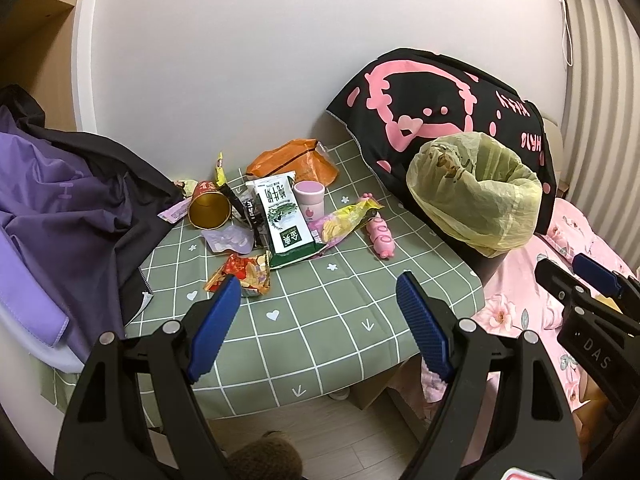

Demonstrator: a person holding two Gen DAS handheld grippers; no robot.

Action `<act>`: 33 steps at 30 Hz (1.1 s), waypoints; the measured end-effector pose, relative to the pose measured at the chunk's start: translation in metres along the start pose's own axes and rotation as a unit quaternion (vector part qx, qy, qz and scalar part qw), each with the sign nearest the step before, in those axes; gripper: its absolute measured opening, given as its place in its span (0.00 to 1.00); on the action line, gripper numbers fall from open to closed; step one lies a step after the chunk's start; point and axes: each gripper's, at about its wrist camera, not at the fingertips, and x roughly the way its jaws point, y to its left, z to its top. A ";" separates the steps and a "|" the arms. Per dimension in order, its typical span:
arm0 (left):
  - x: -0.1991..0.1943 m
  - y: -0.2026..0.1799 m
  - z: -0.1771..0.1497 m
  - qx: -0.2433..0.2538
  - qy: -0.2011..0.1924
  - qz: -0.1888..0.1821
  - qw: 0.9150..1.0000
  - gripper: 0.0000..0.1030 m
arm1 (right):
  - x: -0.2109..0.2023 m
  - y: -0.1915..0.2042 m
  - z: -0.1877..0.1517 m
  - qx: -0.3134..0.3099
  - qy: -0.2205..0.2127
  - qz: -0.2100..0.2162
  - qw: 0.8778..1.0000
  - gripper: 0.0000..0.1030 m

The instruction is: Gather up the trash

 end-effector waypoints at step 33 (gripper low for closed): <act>-0.001 -0.005 0.001 0.001 0.000 0.000 1.000 0.74 | -0.002 -0.007 -0.002 0.005 -0.001 -0.002 1.000 0.53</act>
